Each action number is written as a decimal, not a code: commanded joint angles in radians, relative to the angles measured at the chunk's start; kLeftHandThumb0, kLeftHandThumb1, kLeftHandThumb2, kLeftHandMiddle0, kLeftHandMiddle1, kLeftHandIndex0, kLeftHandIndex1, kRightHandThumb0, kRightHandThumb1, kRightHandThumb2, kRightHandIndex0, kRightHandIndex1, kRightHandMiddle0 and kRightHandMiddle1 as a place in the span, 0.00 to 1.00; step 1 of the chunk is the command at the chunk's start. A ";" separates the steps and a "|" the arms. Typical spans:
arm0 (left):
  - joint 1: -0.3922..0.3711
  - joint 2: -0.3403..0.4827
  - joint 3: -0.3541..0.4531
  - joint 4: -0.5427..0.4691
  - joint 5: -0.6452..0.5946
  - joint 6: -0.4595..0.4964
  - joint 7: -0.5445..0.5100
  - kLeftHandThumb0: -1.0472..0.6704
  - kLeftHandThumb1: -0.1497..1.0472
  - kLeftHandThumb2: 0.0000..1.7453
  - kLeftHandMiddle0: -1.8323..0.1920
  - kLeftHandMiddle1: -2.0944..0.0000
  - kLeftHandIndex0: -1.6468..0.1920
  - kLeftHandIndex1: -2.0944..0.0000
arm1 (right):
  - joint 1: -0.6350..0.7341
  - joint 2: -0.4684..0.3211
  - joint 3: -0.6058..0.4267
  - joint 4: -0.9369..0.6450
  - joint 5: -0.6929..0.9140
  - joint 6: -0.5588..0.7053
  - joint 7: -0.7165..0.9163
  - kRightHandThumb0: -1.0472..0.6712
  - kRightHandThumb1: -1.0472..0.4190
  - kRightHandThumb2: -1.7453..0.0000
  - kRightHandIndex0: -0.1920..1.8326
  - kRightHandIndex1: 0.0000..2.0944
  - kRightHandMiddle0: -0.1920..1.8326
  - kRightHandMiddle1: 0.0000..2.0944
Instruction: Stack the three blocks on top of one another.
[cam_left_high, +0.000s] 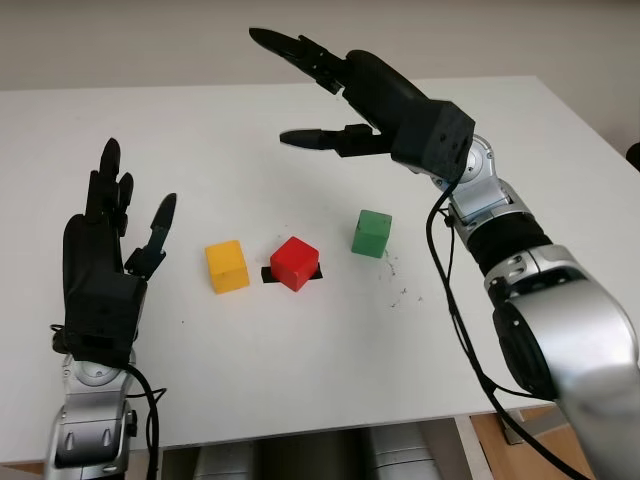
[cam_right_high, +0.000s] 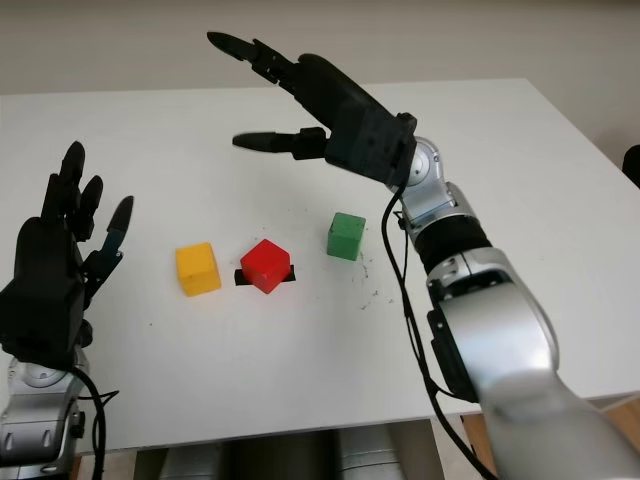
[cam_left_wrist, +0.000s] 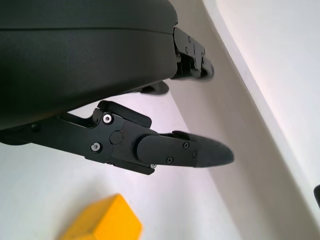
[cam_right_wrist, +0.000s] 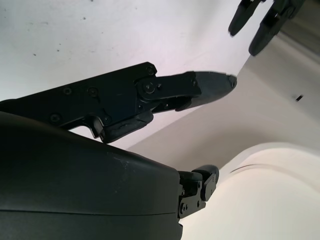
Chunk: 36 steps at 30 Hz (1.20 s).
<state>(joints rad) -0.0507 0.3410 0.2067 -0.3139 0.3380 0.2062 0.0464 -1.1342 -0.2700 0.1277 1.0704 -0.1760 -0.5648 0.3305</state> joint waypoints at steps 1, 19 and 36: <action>-0.009 0.085 0.008 -0.073 0.034 0.044 -0.070 0.29 0.98 0.04 0.67 0.92 0.69 0.87 | 0.012 -0.015 -0.020 -0.018 0.008 0.006 -0.024 0.26 0.00 0.77 0.20 0.06 0.08 0.35; -0.241 0.543 -0.204 -0.187 0.210 0.453 -0.675 0.13 0.98 0.03 0.80 0.96 0.81 0.84 | 0.137 -0.023 -0.081 -0.050 0.044 0.072 -0.093 0.22 0.00 0.73 0.21 0.07 0.01 0.44; -0.442 0.556 -0.407 -0.045 0.429 0.336 -0.849 0.00 1.00 0.13 1.00 0.17 1.00 0.27 | 0.201 -0.027 -0.064 -0.166 -0.003 0.058 -0.156 0.22 0.00 0.73 0.21 0.07 0.06 0.48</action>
<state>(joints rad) -0.4657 0.9033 -0.1972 -0.3628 0.7573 0.5460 -0.7954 -0.9358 -0.2903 0.0654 0.9263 -0.1766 -0.4937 0.1837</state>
